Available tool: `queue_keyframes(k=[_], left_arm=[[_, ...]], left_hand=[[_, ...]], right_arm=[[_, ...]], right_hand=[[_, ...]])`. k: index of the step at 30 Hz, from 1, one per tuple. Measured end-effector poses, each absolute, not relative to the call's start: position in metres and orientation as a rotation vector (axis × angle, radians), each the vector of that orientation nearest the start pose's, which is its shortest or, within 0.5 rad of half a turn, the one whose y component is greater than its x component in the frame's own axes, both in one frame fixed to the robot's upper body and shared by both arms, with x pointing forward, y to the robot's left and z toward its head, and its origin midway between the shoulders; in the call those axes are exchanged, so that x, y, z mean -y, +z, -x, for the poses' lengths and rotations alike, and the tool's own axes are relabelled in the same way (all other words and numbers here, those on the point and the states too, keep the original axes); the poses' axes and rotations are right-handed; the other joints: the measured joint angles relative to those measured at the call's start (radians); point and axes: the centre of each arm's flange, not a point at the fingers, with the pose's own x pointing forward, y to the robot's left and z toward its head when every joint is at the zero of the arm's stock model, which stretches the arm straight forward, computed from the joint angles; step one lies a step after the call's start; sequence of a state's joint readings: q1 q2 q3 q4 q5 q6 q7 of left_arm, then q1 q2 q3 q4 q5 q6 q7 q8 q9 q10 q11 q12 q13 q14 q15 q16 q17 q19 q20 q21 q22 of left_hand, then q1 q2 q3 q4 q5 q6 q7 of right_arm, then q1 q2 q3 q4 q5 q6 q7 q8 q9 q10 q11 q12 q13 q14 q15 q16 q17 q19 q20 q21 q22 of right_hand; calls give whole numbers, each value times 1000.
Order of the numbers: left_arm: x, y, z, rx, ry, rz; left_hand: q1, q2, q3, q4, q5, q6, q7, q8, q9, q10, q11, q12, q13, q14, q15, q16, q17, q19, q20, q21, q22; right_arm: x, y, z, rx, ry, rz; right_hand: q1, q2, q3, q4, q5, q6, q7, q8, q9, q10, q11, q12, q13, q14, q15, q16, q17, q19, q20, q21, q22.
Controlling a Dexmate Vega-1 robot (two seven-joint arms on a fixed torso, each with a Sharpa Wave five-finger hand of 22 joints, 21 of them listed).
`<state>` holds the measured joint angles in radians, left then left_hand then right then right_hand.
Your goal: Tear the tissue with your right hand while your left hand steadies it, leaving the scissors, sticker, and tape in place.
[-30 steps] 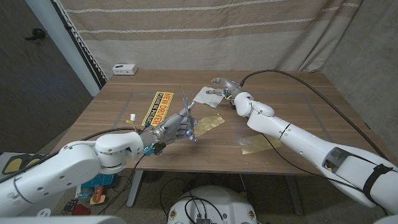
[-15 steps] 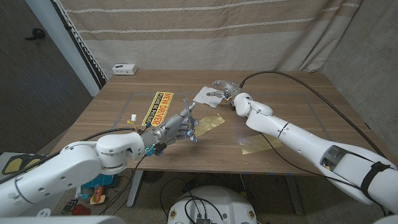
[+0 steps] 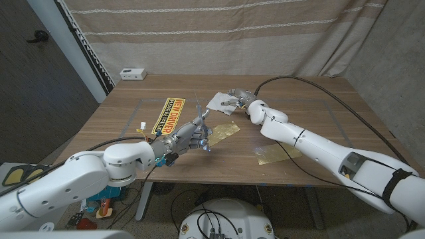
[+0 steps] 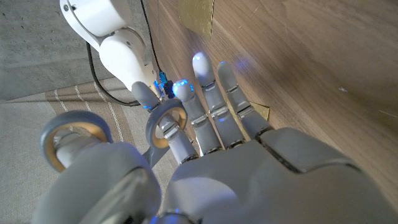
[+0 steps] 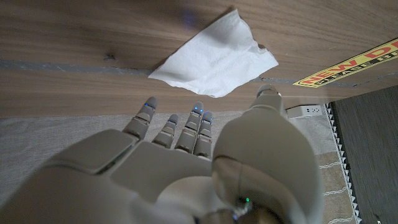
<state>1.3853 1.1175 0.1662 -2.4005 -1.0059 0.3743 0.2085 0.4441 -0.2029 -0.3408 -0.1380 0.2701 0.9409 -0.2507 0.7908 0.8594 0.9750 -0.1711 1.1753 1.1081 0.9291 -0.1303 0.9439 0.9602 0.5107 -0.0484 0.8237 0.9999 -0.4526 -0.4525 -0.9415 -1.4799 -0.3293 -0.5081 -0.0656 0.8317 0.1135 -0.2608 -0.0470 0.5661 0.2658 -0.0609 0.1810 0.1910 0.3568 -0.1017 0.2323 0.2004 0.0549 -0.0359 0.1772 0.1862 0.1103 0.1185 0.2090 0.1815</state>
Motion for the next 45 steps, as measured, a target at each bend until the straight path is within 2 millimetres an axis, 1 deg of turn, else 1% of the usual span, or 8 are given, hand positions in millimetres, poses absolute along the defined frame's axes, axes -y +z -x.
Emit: queue_keyframes(k=[4, 13, 16, 20, 23, 30, 32, 45], left_arm=[[-198, -71, -435, 113, -548, -243], [-198, -71, -435, 116, -550, -251], [-198, -70, -435, 120, -553, -252], [-198, -72, -435, 118, -553, -254], [-198, -72, -436, 119, -554, -257], [-198, -71, -436, 119, -558, -261], [-198, -71, -436, 120, -560, -261], [-200, -71, -438, 119, -567, -260]], left_hand=[[0, 0, 0, 0, 5, 0, 0, -2, 0, 0, 0, 0, -4, 0, 0, 0, -1, 0, 0, 0, 0], [0, 0, 0, 0, 5, -3, 3, -3, 0, 2, 2, -7, -4, 0, 0, 0, -1, 0, 0, 5, -2], [0, 0, 0, 0, 5, -3, 3, -3, 0, 2, 2, -8, -5, 0, 0, 0, -2, 0, 0, 5, -3], [0, 0, 0, 0, 5, -3, 3, -4, 0, 2, 2, -8, 1, 0, 0, 0, 0, 0, 0, 9, -2], [0, 0, 0, 0, 5, -3, 3, -4, 0, 2, 2, -8, -1, 0, 0, 0, 0, 0, 0, 9, -2], [0, 0, 0, 0, 5, -3, 3, -6, 0, 2, 2, -8, 1, 0, 0, 0, -2, 0, 0, 9, -5], [0, 0, 0, 0, 11, -3, 3, -7, 0, 2, 2, -8, 1, 0, 0, 0, -2, 0, 0, 10, -7], [0, 0, 0, 0, 11, -3, 3, -8, 5, 3, 3, -14, 5, 0, 0, 0, 1, 0, 0, 13, -9]], right_arm=[[93, 19, -670, 413, 51, 1227], [92, 16, -676, 387, 54, 1249], [91, 16, -677, 384, 54, 1254], [91, 13, -680, 365, 59, 1264], [91, 12, -681, 356, 60, 1270], [91, 9, -684, 337, 60, 1288], [90, 9, -685, 333, 60, 1298], [87, 5, -689, 313, 45, 1357]], right_hand=[[0, 0, 0, 0, 0, -4, -4, 0, 0, 0, 0, 0, 0, 0, 0, 0, 0, -7, -4, 0, 0], [0, 0, 0, 0, 0, -5, 6, 0, 0, 0, 0, 0, 0, 0, 0, 0, 0, -7, -4, 0, 0], [0, 0, 0, 0, 0, -3, 18, 4, 0, -2, 2, 0, 0, -9, -2, 1, 0, -7, -4, -6, 0], [0, 0, 0, 0, 0, -3, 18, 4, 0, -7, 7, 0, 0, -11, 0, 1, 0, -12, 1, -6, 0], [0, 0, 0, 0, 0, -3, 18, 4, 0, -12, 11, -9, 0, -15, 4, 1, 0, -16, -2, -6, 0], [-5, 5, 0, 0, 0, -9, 12, 4, 0, -25, 3, -9, 0, -22, 0, 1, 0, -21, 3, -9, 0], [-5, 5, 0, 0, 0, -10, 12, 4, 0, -25, 3, -9, 0, -25, 4, 1, 0, -25, -1, -9, 0], [-5, 5, -4, 4, 0, -14, 7, 4, 0, -30, 9, -9, 0, -25, 4, 1, 0, -30, 5, -9, 3]])
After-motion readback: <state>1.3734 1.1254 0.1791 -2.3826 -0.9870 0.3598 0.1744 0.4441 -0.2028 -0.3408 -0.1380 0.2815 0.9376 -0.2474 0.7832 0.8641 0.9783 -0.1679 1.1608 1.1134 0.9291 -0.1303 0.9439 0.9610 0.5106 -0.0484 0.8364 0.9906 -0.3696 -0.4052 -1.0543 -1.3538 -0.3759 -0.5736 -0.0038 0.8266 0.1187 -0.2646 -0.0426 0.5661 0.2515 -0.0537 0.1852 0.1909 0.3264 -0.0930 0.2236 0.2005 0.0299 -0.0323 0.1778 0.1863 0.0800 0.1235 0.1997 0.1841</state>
